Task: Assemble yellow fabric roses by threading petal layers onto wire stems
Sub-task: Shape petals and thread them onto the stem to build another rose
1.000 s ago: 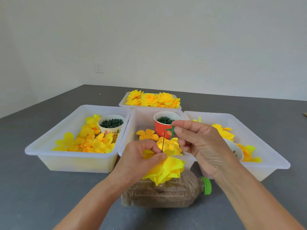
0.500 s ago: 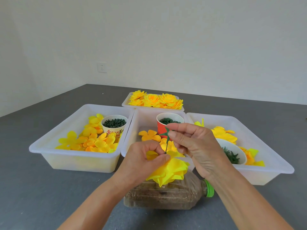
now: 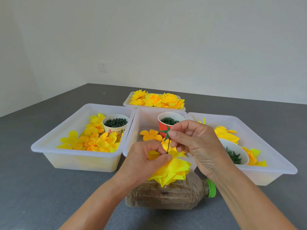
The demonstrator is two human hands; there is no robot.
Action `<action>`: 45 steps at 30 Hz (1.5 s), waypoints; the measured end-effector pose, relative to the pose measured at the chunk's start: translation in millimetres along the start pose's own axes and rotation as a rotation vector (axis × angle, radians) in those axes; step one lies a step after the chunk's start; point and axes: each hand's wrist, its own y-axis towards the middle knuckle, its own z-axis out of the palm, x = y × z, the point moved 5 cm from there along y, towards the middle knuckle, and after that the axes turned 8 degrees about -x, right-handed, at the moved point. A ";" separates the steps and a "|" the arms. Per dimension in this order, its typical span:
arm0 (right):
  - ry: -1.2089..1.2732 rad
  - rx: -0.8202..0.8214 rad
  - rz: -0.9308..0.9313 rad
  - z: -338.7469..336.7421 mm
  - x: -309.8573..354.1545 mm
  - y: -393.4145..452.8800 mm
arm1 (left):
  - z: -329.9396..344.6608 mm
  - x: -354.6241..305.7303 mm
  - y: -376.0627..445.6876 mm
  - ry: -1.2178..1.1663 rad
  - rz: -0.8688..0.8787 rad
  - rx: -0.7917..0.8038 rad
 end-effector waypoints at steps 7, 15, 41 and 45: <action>-0.084 0.012 -0.067 -3.8 4.2 -2.3 | 0.6 1.2 -0.1 -0.007 -0.012 -0.001; -0.244 -0.009 -0.099 -4.0 7.2 -4.0 | 0.6 0.4 -0.1 -0.023 -0.012 -0.001; -0.295 0.047 0.087 -4.0 -18.4 -14.2 | -1.2 3.2 -1.4 -0.081 -0.007 0.008; -0.286 0.055 0.064 -4.1 -17.5 -13.2 | -4.9 2.7 -4.3 -0.122 -0.049 0.024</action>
